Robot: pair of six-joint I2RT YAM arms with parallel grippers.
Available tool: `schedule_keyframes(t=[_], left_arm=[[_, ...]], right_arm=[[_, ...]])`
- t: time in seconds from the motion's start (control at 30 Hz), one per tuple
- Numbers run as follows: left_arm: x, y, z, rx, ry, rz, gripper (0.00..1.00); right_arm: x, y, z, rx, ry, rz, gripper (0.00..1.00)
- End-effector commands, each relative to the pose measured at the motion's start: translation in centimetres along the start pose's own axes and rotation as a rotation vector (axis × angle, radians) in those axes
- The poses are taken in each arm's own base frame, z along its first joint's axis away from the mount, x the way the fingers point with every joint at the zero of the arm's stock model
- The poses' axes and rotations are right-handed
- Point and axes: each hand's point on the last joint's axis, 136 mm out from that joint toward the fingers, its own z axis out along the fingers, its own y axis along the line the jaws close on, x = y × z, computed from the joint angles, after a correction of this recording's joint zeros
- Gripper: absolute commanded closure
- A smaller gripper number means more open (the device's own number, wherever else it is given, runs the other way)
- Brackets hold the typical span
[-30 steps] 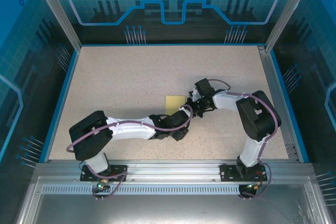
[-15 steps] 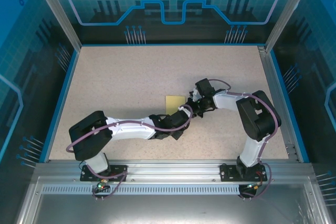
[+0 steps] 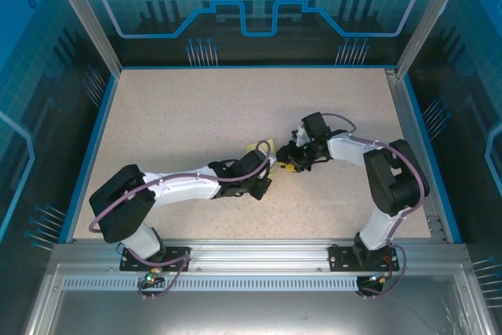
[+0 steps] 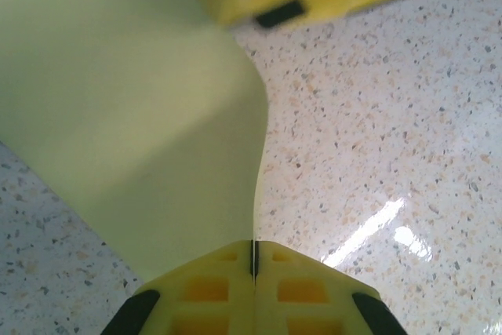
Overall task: Fold a paper plane with a square sheet of paper (pick it up from the middle)
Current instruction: Third fold the triangle at the center of the table.
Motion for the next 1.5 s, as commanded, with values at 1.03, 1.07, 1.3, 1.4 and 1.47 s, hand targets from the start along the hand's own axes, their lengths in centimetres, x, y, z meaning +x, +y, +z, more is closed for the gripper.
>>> schedule_keyframes(t=[1.03, 1.07, 1.3, 1.4, 1.47], left_arm=[[1.4, 1.1, 0.9, 0.206, 0.113, -0.202, 1.00], [1.5, 1.3, 1.0, 0.205, 0.120, -0.211, 1.00], [1.2, 2.4, 1.8, 0.195, 0.147, -0.245, 1.00], [1.1, 3.2, 1.9, 0.162, 0.155, -0.247, 1.00], [1.2, 3.6, 2.1, 0.140, 0.161, -0.243, 1.00]], right_arm=[[-1.7, -0.9, 7.0, 0.151, 0.131, -0.118, 0.90], [-1.6, -1.2, 7.0, 0.161, 0.131, -0.121, 0.91], [-1.3, -1.8, 7.1, 0.177, 0.135, -0.127, 0.91], [-1.4, -1.9, 7.1, 0.183, 0.135, -0.128, 0.91], [-1.3, -2.0, 7.1, 0.186, 0.137, -0.127, 0.90]])
